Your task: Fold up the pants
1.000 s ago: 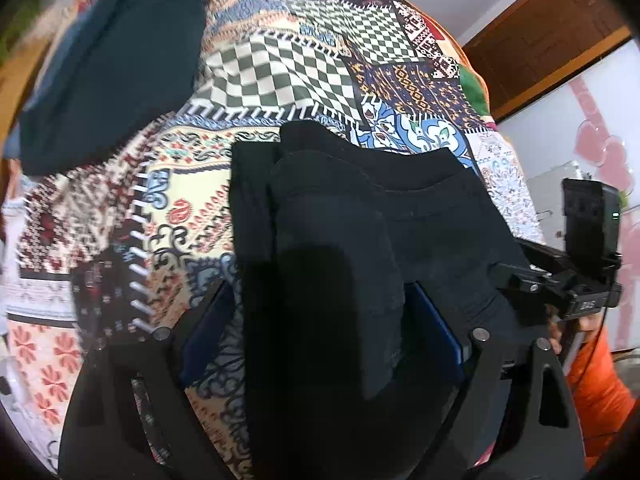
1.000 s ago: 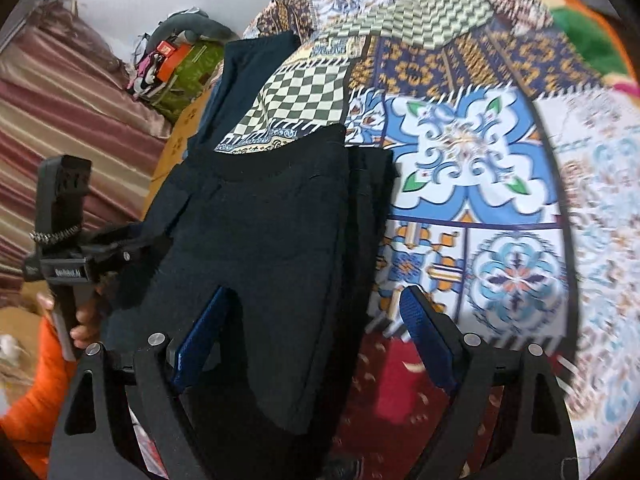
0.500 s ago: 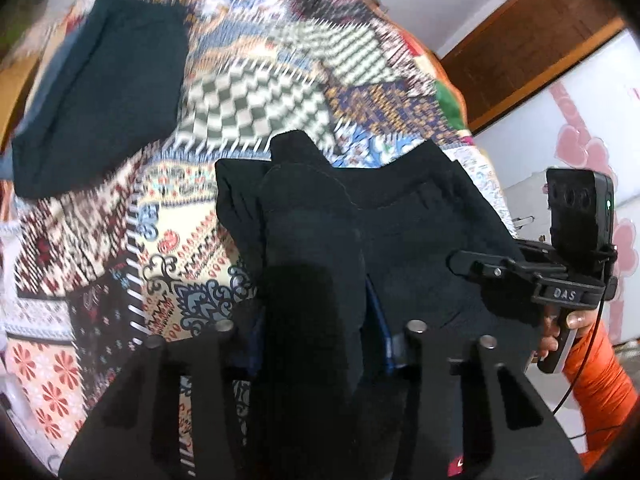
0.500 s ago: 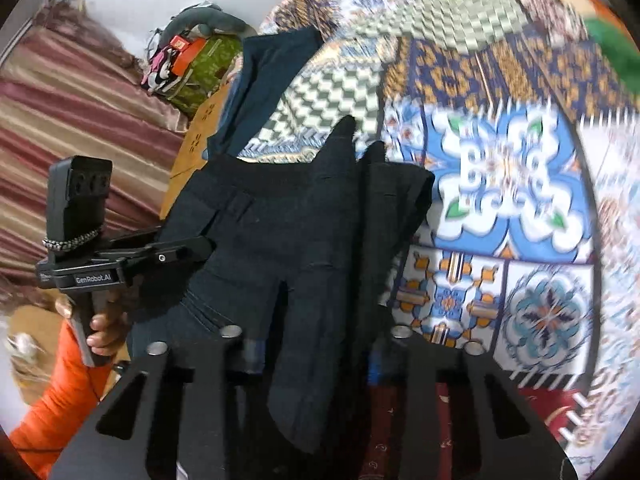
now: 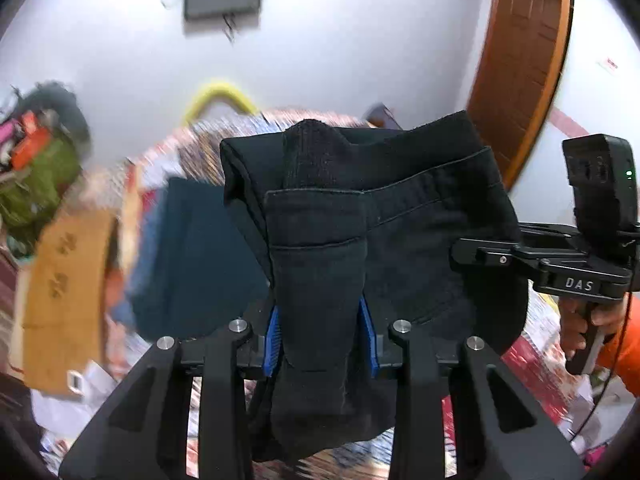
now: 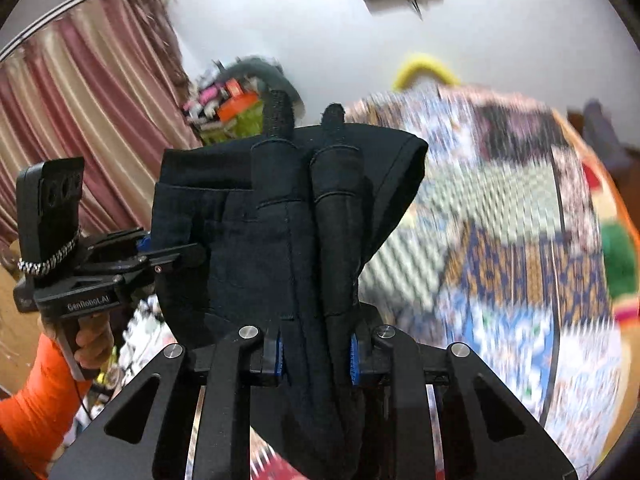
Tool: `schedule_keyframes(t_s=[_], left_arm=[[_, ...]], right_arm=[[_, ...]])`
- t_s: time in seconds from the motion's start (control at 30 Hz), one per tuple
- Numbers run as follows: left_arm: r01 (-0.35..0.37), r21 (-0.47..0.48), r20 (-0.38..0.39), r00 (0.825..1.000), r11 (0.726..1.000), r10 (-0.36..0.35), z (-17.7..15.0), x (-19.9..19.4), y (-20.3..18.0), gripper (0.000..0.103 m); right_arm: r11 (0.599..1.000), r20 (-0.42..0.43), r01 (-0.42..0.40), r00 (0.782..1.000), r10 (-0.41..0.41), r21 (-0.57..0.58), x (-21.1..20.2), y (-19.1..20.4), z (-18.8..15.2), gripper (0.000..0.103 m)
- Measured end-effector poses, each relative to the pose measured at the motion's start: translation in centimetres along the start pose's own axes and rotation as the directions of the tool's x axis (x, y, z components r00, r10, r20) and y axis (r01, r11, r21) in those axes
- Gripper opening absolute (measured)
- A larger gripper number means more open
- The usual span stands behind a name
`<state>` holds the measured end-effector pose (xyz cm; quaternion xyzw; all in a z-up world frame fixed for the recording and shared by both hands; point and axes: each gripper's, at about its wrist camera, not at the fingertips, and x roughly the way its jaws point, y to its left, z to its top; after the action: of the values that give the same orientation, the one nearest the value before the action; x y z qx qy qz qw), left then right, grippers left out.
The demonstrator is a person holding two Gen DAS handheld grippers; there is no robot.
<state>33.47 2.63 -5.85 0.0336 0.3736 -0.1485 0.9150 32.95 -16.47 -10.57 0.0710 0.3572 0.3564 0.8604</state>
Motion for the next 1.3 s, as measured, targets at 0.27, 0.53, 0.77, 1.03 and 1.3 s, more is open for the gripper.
schedule_keyframes(t_s=[0.27,0.53,0.77,1.03,1.3], left_arm=[[-0.122,-0.053,0.099,0.987,0.991,0.127,3.7,0.3,7.3,0.033],[-0.169,-0.133,0.011,0.985,0.977,0.172,3.2,7.6,16.0,0.033],[-0.192,-0.205,-0.115,0.979,0.960,0.171,0.7,18.0,21.4,0.033],[-0.208,-0.317,-0.246,0.960,0.925,0.131,-1.5,26.8,25.1,0.040],[-0.212,-0.417,-0.280,0.955,0.884,0.097,-2.7,25.1,26.6,0.059]], right_arm=[[0.999,0.083,-0.031,0.996,0.034,-0.037,5.0,2.5,5.7,0.020],[0.999,0.020,-0.031,0.999,0.031,-0.012,14.5,2.7,7.2,0.020],[0.999,-0.093,0.046,0.995,-0.044,0.023,24.4,0.2,6.1,0.020],[0.981,-0.272,0.188,0.948,-0.166,0.057,32.1,-3.7,5.2,0.027],[0.970,-0.317,0.243,0.921,-0.227,0.013,29.8,-3.6,4.8,0.039]])
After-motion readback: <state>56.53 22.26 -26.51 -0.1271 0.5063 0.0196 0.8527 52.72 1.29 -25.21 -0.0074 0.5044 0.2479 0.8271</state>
